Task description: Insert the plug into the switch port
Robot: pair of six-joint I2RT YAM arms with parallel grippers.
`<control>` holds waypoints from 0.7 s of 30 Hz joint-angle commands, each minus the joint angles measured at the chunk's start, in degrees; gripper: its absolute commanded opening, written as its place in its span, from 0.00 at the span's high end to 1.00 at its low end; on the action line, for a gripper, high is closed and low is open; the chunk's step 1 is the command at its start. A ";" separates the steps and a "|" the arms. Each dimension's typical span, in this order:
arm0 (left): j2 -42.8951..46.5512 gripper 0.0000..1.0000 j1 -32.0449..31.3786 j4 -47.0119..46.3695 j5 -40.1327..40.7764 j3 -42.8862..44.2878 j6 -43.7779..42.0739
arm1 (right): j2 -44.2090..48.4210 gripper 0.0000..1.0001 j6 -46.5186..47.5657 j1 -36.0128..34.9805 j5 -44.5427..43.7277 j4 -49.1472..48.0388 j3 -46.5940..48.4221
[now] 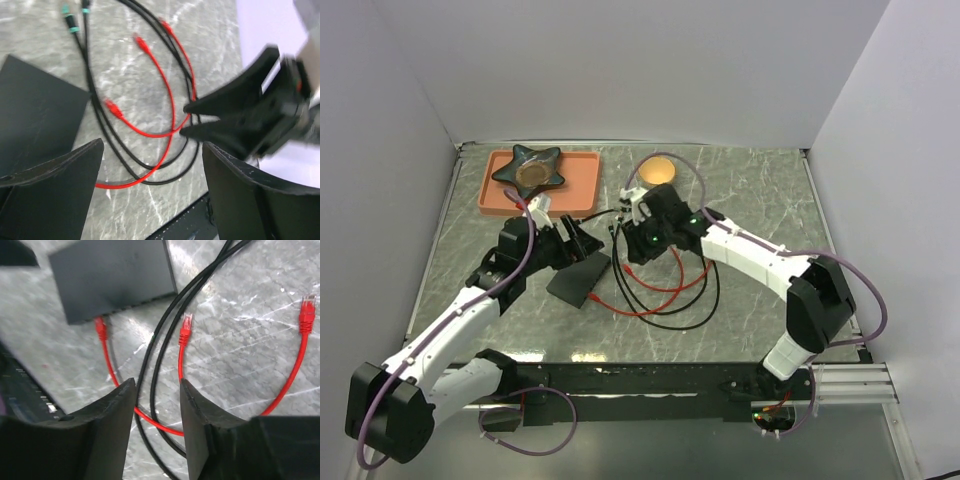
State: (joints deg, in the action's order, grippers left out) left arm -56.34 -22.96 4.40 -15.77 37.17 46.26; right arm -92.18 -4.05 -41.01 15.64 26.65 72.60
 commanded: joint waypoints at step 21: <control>4.30 0.10 -0.07 14.76 10.23 4.49 0.85 | -19.79 0.41 10.12 -5.04 -13.01 13.86 13.98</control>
State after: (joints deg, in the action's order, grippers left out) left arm -52.60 -22.96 18.70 -7.07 38.79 48.64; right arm -110.50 3.77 -46.26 0.01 38.20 84.42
